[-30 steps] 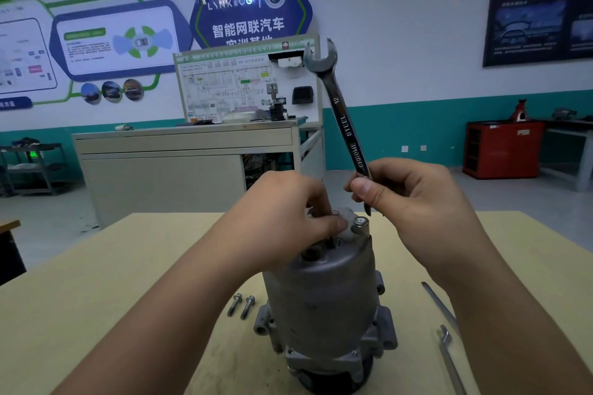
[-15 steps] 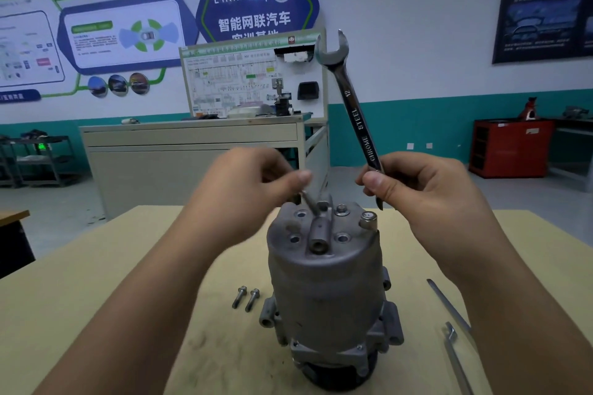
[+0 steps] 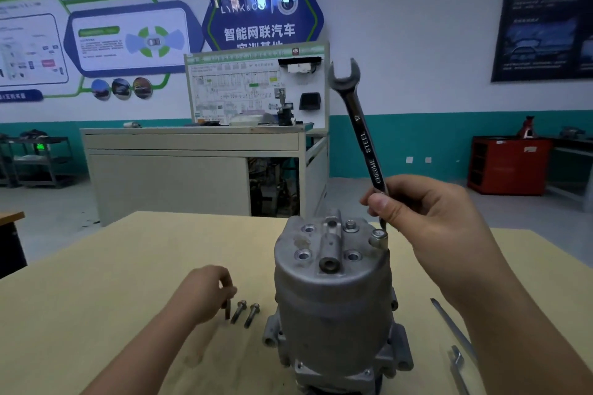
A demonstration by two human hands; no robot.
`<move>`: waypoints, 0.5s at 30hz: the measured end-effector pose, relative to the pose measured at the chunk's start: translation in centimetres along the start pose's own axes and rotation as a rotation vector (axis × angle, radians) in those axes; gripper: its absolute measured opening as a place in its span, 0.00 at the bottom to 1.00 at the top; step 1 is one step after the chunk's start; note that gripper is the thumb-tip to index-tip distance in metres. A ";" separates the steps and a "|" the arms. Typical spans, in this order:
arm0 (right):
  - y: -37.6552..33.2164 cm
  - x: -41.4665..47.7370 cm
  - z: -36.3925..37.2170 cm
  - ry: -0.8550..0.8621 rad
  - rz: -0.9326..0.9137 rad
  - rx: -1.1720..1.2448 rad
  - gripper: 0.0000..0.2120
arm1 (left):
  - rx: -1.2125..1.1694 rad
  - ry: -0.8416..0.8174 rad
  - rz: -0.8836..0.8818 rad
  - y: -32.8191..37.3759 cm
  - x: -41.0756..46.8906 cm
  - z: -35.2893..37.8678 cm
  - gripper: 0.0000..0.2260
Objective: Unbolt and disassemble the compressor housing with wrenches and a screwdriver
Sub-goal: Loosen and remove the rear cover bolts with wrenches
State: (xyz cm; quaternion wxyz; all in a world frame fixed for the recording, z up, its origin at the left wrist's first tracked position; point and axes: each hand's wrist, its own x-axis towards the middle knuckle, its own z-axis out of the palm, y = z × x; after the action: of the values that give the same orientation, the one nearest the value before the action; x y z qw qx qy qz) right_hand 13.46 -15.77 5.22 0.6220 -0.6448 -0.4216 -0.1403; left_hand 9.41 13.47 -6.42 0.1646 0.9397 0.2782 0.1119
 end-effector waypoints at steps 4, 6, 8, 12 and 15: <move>0.0 0.0 0.0 -0.005 0.009 -0.004 0.12 | 0.074 0.028 -0.039 -0.8 1.3 2.1 0.08; 0.0 0.1 0.1 -0.008 0.015 0.028 0.14 | 0.084 0.032 -0.039 -0.7 1.8 2.8 0.10; 0.1 0.2 0.3 0.014 0.022 0.076 0.11 | 0.098 0.037 -0.042 -0.7 2.3 3.1 0.11; 0.8 0.4 0.5 0.104 0.054 0.196 0.06 | 0.125 0.050 -0.049 -0.8 2.9 3.4 0.11; 1.1 0.6 0.5 0.143 0.078 0.192 0.06 | 0.135 0.084 -0.075 -0.6 2.5 3.1 0.11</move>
State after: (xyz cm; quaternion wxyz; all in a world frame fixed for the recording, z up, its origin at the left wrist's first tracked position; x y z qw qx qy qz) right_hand 14.46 -14.94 4.77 0.7141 -0.5866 -0.3625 -0.1208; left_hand 12.12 14.60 -9.20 0.0932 0.9320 0.3269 0.1261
